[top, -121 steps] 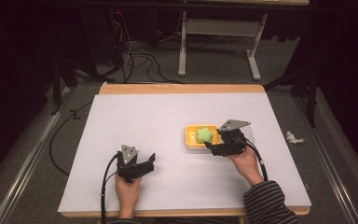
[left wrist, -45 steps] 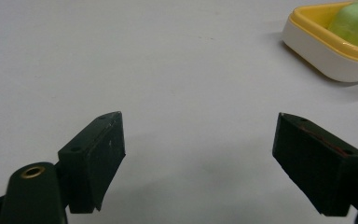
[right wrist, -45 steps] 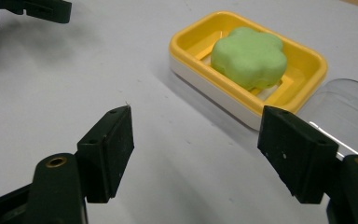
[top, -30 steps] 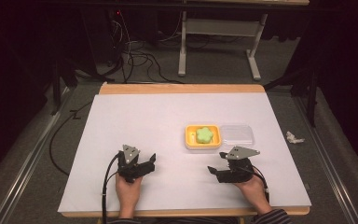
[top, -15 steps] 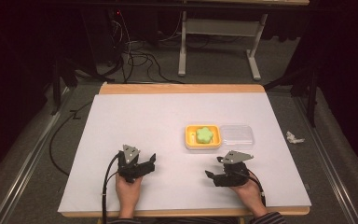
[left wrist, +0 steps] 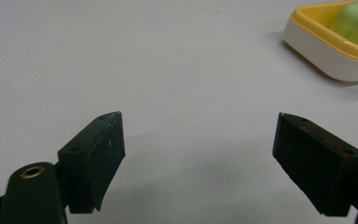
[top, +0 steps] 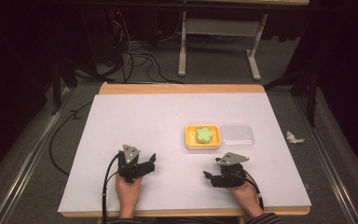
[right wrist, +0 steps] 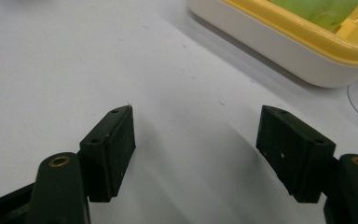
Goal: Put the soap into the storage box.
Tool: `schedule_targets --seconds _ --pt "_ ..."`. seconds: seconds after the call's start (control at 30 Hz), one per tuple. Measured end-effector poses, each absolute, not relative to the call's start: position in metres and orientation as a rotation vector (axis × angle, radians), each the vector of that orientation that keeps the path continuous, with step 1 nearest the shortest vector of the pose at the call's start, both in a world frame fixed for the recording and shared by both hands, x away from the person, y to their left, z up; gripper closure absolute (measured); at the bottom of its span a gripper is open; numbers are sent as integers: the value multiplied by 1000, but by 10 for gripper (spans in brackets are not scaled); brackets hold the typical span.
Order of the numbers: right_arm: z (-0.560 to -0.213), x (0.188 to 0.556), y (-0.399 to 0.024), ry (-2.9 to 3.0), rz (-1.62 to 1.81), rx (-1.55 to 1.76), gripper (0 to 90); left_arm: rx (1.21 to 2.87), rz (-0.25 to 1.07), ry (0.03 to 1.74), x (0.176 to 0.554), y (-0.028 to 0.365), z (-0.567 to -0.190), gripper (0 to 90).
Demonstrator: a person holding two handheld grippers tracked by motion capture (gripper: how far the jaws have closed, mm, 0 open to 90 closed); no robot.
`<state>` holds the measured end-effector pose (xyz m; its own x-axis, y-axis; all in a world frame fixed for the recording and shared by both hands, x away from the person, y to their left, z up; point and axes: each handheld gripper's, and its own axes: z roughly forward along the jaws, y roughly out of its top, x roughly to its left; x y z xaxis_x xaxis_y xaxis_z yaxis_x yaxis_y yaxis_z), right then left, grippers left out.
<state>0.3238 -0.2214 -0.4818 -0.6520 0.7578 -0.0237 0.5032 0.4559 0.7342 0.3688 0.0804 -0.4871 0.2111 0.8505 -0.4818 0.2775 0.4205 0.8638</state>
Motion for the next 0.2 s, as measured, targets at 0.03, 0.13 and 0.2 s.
schedule_targets --seconds 0.03,0.13,0.2 --pt "-482 324 -221 2362 1017 1070 284 1119 543 1344 369 81 -487 172" --pt "-482 325 -222 2356 1018 1083 286 1117 543 1347 369 81 -487 172" --pt "-482 325 -223 2362 1015 1089 285 1119 545 1348 369 81 -487 173"
